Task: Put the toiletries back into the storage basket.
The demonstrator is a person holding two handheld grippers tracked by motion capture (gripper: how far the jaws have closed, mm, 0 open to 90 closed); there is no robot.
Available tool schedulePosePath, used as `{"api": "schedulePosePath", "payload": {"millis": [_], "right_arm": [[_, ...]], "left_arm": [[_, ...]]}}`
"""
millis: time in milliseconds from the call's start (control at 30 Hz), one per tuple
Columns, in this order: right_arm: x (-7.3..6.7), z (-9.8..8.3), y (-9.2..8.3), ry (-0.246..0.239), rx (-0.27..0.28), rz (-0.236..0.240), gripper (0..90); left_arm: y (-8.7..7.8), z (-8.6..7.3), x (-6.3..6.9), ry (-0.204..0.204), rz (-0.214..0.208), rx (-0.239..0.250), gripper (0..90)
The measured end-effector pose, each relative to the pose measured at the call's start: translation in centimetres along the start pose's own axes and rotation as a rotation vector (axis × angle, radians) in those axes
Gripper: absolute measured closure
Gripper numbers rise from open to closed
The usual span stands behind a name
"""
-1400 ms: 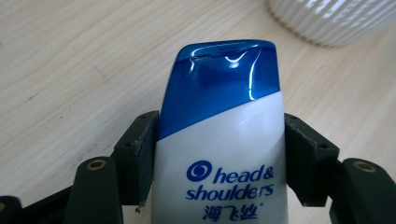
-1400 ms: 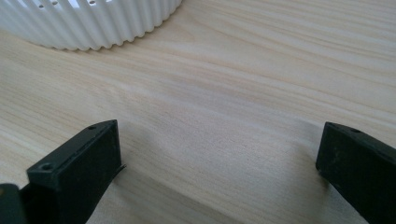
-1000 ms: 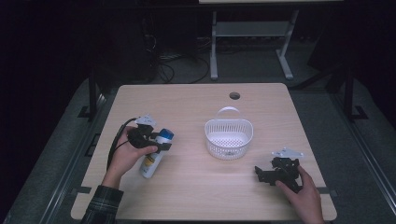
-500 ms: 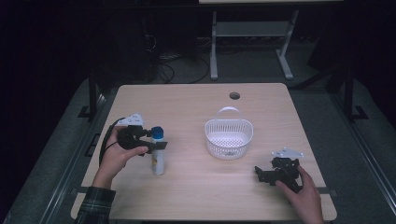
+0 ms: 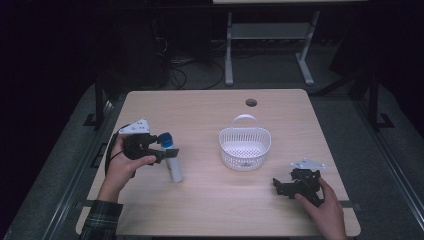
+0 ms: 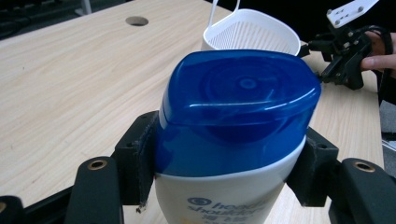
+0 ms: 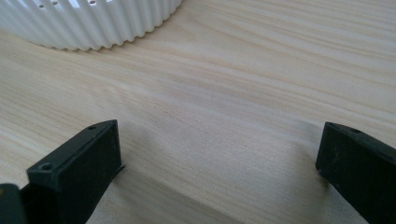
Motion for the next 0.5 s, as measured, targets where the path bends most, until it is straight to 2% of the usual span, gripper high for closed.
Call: {"api": "schedulePosePath", "payload": {"millis": [167,500], "right_arm": [[0.0,0.0,0.0,0.000,0.000,0.000,0.0],[0.0,0.0,0.0,0.001,0.000,0.000,0.0]], "left_arm": [[0.2,0.6,0.5,0.017,-0.001,-0.002,35.1],[0.4,2.7,1.1,0.044,-0.010,0.029,35.1]]}}
Point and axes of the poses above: each handheld gripper's, and its own axes: y roughly forward along the jaws, z roughly out of its top, x roughly to its right, the point moved 10 cm from there along y, roughly forward along the jaws, and after that the axes turned 1 degree about -z, right-handed, at the moved point
